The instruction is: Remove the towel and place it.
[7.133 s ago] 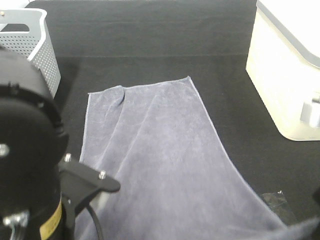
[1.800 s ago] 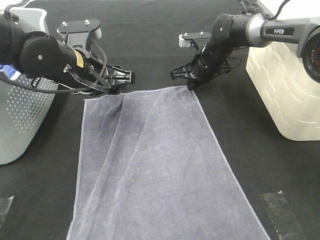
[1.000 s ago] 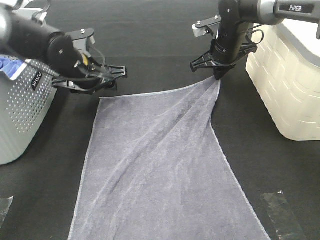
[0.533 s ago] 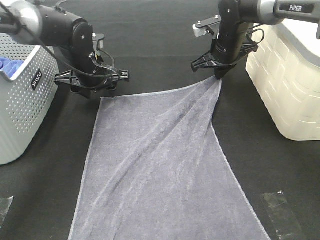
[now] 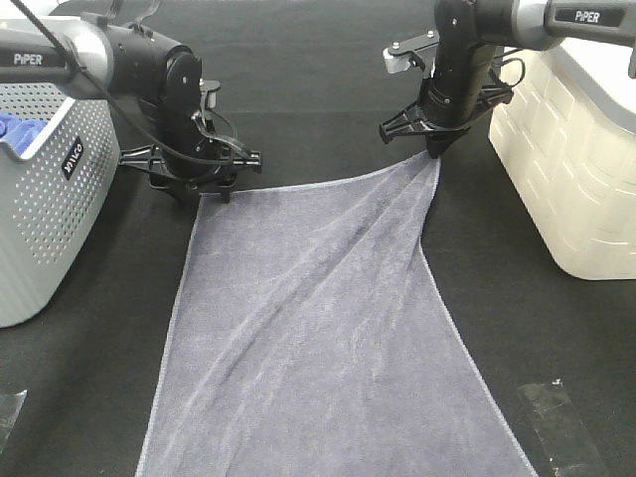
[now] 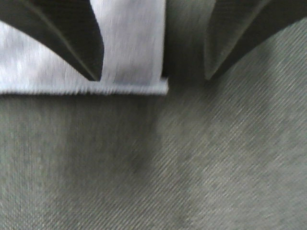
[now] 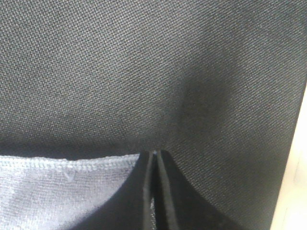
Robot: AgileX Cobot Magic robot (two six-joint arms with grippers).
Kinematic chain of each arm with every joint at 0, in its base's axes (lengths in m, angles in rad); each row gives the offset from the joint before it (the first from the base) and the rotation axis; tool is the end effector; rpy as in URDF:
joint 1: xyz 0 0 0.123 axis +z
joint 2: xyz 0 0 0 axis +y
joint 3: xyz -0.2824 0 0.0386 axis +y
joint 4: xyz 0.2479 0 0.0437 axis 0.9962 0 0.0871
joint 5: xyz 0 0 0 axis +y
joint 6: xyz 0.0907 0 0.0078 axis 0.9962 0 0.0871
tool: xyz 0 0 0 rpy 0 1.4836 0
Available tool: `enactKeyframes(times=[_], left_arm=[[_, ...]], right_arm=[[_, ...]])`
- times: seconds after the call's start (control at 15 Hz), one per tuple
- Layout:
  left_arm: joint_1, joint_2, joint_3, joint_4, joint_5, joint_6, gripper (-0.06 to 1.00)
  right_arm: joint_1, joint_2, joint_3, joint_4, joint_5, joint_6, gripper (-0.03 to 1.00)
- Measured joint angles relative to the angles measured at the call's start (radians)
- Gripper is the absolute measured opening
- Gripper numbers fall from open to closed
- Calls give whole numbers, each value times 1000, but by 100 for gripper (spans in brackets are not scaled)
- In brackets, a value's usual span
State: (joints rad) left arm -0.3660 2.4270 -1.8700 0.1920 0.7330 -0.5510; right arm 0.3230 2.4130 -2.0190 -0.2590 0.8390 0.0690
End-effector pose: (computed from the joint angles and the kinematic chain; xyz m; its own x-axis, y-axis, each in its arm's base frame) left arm 0.4760 -0.1700 0.1010 -0.9203 -0.0683 -0.3852 -0.0585 0.9976 -0.0370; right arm 0.4988 0.1486 0.1466 -0.8275 -0.3867 -0.4070 -0.3239 0.9210 -0.2166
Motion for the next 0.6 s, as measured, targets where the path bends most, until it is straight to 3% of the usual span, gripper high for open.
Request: enactKeyframes(times=[0.2,0.33,0.4,0.47,0.6], left_arm=[[0,17,-11,-2,-1,2,56],[-1,25,-15,-9,-3,4,47],[-2,25,-17,-20,-5,4,40],[-4,27,-19,-24,-11,9,25],[-5,28,-21,-30,-16,25,7]], right_arm=[[0,0,0,0,0,0,0],[0,0,0,0,0,0,0],[0,0,0,0,-1,0,0],[0,0,0,0,-1,0,0],[0,0,0,0,-1,0,0]])
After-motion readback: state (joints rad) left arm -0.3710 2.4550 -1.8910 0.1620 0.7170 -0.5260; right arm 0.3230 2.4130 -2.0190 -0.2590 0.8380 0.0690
